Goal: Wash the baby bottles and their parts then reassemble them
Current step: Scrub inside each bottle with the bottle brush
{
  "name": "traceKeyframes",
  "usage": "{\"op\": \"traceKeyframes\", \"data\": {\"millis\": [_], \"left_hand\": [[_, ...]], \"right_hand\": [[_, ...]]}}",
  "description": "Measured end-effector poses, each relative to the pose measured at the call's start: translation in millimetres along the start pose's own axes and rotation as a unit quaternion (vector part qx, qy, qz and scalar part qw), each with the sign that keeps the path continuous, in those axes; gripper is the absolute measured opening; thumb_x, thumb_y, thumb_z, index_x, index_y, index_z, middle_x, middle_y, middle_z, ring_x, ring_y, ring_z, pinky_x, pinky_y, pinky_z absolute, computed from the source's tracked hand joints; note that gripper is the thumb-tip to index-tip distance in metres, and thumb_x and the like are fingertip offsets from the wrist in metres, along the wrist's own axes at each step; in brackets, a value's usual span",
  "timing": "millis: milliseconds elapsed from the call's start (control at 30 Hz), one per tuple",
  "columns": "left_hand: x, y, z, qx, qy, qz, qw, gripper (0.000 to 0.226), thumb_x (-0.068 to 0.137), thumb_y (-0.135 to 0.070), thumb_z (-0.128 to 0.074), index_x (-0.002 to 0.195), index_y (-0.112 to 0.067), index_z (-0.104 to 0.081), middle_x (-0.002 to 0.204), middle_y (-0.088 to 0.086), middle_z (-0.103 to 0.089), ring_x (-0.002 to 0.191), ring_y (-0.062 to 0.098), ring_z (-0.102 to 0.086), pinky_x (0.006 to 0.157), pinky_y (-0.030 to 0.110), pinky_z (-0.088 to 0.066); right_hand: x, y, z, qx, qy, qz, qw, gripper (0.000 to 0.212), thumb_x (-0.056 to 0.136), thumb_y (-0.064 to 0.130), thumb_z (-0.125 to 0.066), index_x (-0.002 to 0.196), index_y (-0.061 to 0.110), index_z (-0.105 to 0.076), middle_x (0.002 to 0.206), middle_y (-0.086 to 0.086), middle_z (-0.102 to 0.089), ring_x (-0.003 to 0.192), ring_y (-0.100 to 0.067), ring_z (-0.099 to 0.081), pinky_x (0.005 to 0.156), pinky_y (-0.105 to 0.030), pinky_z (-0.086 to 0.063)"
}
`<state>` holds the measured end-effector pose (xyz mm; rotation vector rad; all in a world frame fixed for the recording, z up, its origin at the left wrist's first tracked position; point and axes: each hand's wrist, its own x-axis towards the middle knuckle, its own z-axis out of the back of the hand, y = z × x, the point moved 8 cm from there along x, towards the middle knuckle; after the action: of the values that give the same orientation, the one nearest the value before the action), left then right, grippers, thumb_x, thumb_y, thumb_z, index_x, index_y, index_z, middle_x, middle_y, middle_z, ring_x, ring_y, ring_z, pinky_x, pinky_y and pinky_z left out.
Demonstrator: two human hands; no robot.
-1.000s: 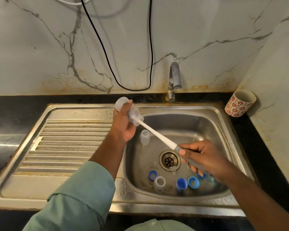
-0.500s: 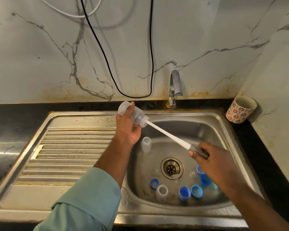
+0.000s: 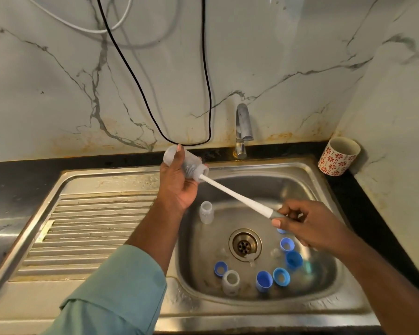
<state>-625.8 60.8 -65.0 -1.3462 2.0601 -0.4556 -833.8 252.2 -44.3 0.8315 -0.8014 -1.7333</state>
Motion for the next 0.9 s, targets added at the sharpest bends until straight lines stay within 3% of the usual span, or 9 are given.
{"op": "traceKeyframes", "data": {"millis": [100, 267, 333, 433, 567, 700, 733, 833, 900], "left_hand": [[-8, 9, -15, 0.058, 0.053, 0.003, 0.997, 0.048, 0.083, -0.025, -0.07, 0.125, -0.016, -0.047, 0.107, 0.013, -0.053, 0.087, 0.025, -0.061, 0.065, 0.044, -0.06], [-8, 5, -8, 0.056, 0.038, 0.0, 0.998, 0.067, 0.074, -0.026, -0.075, 0.134, -0.015, -0.047, 0.115, 0.015, -0.051, 0.095, 0.028, -0.06, 0.066, 0.045, -0.059], [-6, 1, -5, 0.043, 0.051, 0.005, 0.998, 0.068, 0.072, -0.028, -0.078, 0.132, -0.015, -0.048, 0.114, 0.016, -0.05, 0.092, 0.027, -0.06, 0.068, 0.044, -0.06], [-4, -5, -3, 0.039, 0.034, -0.007, 0.999, 0.071, 0.073, -0.026, -0.078, 0.135, -0.019, -0.045, 0.122, 0.015, -0.047, 0.096, 0.029, -0.058, 0.065, 0.045, -0.059], [-6, -4, 15, 0.057, -0.01, -0.015, 0.998, 0.082, 0.071, -0.026, -0.078, 0.144, -0.019, -0.04, 0.123, 0.015, -0.044, 0.1, 0.03, -0.054, 0.061, 0.042, -0.058], [-11, 4, 18, 0.02, -0.037, -0.018, 0.999, 0.082, 0.071, -0.027, -0.082, 0.14, -0.014, -0.041, 0.125, 0.017, -0.044, 0.105, 0.033, -0.053, 0.065, 0.046, -0.057], [-9, 4, 17, 0.011, -0.039, -0.017, 0.999, 0.078, 0.073, -0.026, -0.081, 0.14, -0.014, -0.042, 0.125, 0.017, -0.045, 0.107, 0.033, -0.054, 0.066, 0.047, -0.057], [-9, 1, 21, 0.003, -0.041, -0.014, 0.999, 0.069, 0.076, -0.027, -0.079, 0.135, -0.013, -0.045, 0.127, 0.016, -0.047, 0.11, 0.032, -0.055, 0.068, 0.047, -0.058], [-13, 8, 24, 0.0, -0.033, -0.001, 0.999, 0.077, 0.073, -0.028, -0.081, 0.139, -0.015, -0.042, 0.127, 0.016, -0.047, 0.104, 0.031, -0.057, 0.066, 0.046, -0.058]], "right_hand": [[-1, -6, -2, 0.076, -0.013, -0.046, 0.996, 0.014, 0.087, 0.026, -0.071, 0.083, 0.013, -0.069, 0.069, -0.017, -0.064, 0.043, -0.014, -0.049, 0.04, -0.021, -0.039], [-8, 0, -14, 0.011, 0.067, -0.065, 0.996, 0.037, 0.094, 0.038, -0.059, 0.084, 0.002, -0.066, 0.056, -0.007, -0.059, 0.045, -0.02, -0.048, 0.045, -0.028, -0.041], [-10, 0, -12, 0.057, 0.089, -0.061, 0.993, 0.036, 0.093, 0.037, -0.06, 0.086, 0.002, -0.068, 0.056, -0.005, -0.059, 0.044, -0.02, -0.048, 0.047, -0.029, -0.039], [-7, -7, -14, 0.076, 0.06, -0.064, 0.993, 0.029, 0.092, 0.036, -0.062, 0.088, 0.008, -0.071, 0.056, -0.004, -0.058, 0.046, -0.018, -0.047, 0.047, -0.03, -0.04], [-4, 5, -1, -0.123, 0.03, -0.002, 0.992, 0.034, 0.092, 0.045, -0.059, 0.074, 0.016, -0.066, 0.056, -0.003, -0.055, 0.05, -0.012, -0.048, 0.051, -0.032, -0.043], [-13, 33, 3, -0.313, -0.039, 0.047, 0.948, 0.031, 0.097, 0.053, -0.042, 0.088, 0.029, -0.059, 0.072, 0.008, -0.056, 0.065, -0.006, -0.054, 0.067, -0.034, -0.053], [-17, 35, -9, -0.308, -0.029, 0.052, 0.949, 0.03, 0.098, 0.052, -0.04, 0.09, 0.03, -0.058, 0.073, 0.008, -0.056, 0.065, -0.005, -0.054, 0.066, -0.033, -0.054], [-26, 22, -30, -0.128, 0.051, -0.002, 0.99, 0.033, 0.097, 0.043, -0.049, 0.089, 0.017, -0.067, 0.068, 0.002, -0.06, 0.054, -0.01, -0.05, 0.054, -0.031, -0.048], [-23, 19, -18, -0.136, 0.032, 0.001, 0.99, 0.033, 0.097, 0.042, -0.052, 0.09, 0.015, -0.07, 0.069, 0.0, -0.062, 0.056, -0.014, -0.053, 0.057, -0.031, -0.048]]}}
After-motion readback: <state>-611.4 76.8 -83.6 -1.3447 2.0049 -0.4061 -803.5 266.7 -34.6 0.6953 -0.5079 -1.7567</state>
